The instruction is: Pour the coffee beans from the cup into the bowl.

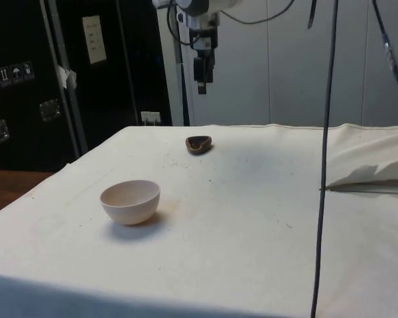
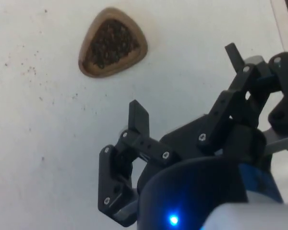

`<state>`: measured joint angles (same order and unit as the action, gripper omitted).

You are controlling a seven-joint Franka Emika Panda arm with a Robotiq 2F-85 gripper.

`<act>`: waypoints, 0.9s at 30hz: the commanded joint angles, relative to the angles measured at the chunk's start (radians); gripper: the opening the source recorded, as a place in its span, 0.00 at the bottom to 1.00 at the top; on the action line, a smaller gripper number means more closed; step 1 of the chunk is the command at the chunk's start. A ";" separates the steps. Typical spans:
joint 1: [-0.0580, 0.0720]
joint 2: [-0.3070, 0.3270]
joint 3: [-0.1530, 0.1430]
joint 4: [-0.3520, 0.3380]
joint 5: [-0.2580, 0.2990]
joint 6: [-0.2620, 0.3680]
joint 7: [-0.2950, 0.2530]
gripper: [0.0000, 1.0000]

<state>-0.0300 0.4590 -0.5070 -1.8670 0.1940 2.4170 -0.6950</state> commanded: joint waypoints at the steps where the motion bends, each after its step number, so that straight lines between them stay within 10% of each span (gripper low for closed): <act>1: -0.012 0.022 0.010 0.016 0.025 0.007 -0.016 1.00; 24: -0.010 0.152 -0.002 0.092 0.228 -0.024 -0.171 1.00; 27: -0.025 0.185 0.010 0.122 0.276 -0.048 -0.212 1.00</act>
<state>-0.0430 0.6290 -0.5090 -1.7590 0.4590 2.3750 -0.8990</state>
